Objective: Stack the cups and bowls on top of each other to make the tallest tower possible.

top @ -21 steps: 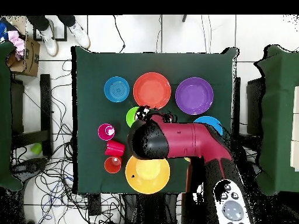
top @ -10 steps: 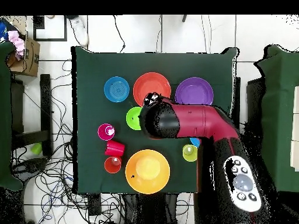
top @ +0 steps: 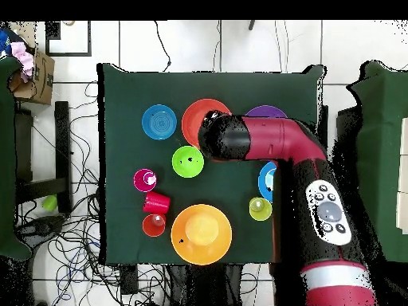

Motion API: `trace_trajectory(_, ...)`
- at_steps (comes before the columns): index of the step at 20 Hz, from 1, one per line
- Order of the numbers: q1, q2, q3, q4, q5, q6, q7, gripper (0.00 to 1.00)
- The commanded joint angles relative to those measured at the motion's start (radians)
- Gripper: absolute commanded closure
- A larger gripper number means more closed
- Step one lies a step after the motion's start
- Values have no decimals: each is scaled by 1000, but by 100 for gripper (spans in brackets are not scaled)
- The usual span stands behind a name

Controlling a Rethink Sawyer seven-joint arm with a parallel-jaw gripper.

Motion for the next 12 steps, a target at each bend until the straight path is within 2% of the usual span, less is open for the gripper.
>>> trace_trajectory(1,89,102,60,-169,-83,133,-153,0)
trace_trajectory(7,113,117,34,-183,-87,122,-118,0)
trace_trajectory(8,113,111,33,-152,-84,105,-113,0)
trace_trajectory(9,110,118,34,-145,-76,107,-112,0)
trace_trajectory(10,108,147,35,-183,-76,120,-121,0)
trace_trajectory(12,99,163,37,-170,-79,97,-127,0)
